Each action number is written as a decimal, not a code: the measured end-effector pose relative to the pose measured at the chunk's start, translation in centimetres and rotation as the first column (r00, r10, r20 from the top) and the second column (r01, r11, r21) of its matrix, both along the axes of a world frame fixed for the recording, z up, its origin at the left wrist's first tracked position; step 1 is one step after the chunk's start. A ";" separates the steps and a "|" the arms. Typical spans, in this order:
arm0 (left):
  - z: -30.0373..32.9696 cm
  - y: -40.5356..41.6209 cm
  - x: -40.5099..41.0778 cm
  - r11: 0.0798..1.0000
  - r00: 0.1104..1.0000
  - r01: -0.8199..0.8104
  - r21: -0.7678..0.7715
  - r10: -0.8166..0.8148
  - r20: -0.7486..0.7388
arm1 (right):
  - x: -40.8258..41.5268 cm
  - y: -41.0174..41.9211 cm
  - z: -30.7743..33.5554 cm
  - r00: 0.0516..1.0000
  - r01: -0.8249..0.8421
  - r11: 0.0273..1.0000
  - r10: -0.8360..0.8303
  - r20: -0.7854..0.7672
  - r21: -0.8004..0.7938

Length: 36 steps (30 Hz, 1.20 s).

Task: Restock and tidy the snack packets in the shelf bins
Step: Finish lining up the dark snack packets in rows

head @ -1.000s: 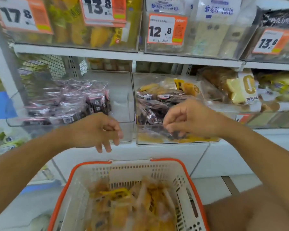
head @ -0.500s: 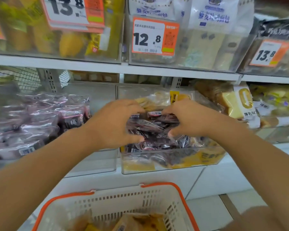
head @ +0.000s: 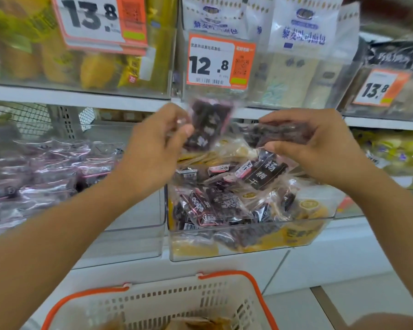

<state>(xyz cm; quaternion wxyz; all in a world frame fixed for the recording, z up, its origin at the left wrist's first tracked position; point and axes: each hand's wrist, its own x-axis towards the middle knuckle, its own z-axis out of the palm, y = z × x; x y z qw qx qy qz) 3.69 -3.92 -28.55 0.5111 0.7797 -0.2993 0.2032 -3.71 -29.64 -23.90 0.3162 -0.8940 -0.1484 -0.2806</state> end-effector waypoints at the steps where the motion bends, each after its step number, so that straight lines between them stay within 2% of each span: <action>1: 0.7 0.3 0.0 0.996 0.998 -0.010 -0.088 0.005 -0.055 | 0.0 -0.1 0.0 1.000 0.009 0.998 -0.010 0.019 0.070; 3: 1.2 1.4 0.0 0.983 0.985 -0.080 -0.167 0.052 -0.167 | -0.1 -0.2 0.1 0.998 0.010 0.981 -0.021 0.054 0.191; 6: 0.4 3.8 -0.4 0.977 0.955 -0.179 -0.119 0.144 -0.258 | -0.5 1.2 1.0 0.989 -0.100 0.893 0.041 0.141 0.439; 8: 0.0 6.3 -0.9 0.978 0.949 -0.171 -0.119 0.131 -0.285 | -0.8 3.8 1.1 0.978 -0.194 0.841 0.124 0.169 0.504; 11: 0.2 11.0 -1.4 0.992 0.967 -0.099 -0.083 0.077 -0.241 | -0.3 9.5 -0.2 0.964 -0.259 0.910 0.222 0.147 0.324; 14: -0.5 14.8 -1.7 0.974 0.966 -0.211 0.086 0.221 -0.133 | 1.2 14.9 -1.9 0.953 -0.292 0.948 0.276 0.125 0.128; 16: -1.8 16.6 -1.4 0.937 0.931 -0.347 0.041 0.349 -0.106 | 2.2 17.6 -2.9 0.947 -0.300 0.954 0.298 0.117 -0.003; 18: -2.4 17.8 -1.2 0.871 0.871 -0.481 -0.102 0.461 -0.168 | 3.3 19.8 -3.8 0.943 -0.298 0.945 0.313 0.114 -0.134; 20: -2.5 18.5 -1.0 0.815 0.828 -0.546 -0.194 0.490 -0.272 | 4.7 21.7 -4.6 0.963 -0.259 0.913 0.269 -0.011 -0.317; 22: -2.4 18.8 -1.1 0.816 0.822 -0.542 -0.200 0.465 -0.328 | 6.5 23.5 -5.9 0.944 -0.296 0.832 0.178 -0.278 -0.469; 24: -2.4 18.9 -1.1 0.833 0.821 -0.530 -0.158 0.458 -0.342 | 8.4 25.0 -7.0 0.876 -0.371 0.788 0.123 -0.466 -0.491; 27: -2.7 19.1 -1.1 0.851 0.829 -0.516 -0.101 0.466 -0.310 | 10.8 25.8 -7.2 0.797 -0.443 0.721 0.044 -0.602 -0.533; 29: -2.9 19.3 -1.2 0.869 0.842 -0.488 -0.078 0.445 -0.306 | 11.1 26.0 -6.8 0.714 -0.530 0.598 -0.068 -0.697 -0.601; 31: -3.0 19.6 -1.4 0.881 0.844 -0.471 -0.033 0.440 -0.306 | 10.9 26.1 -6.9 0.669 -0.591 0.483 -0.154 -0.727 -0.646; 34: -3.0 19.6 -1.6 0.889 0.851 -0.457 -0.002 0.437 -0.290 | 11.0 26.0 -6.7 0.605 -0.621 0.498 -0.188 -0.774 -0.606; 36: -3.0 19.6 -1.6 0.893 0.853 -0.448 -0.030 0.418 -0.312 | 11.3 25.8 -6.1 0.566 -0.657 0.471 -0.209 -0.798 -0.589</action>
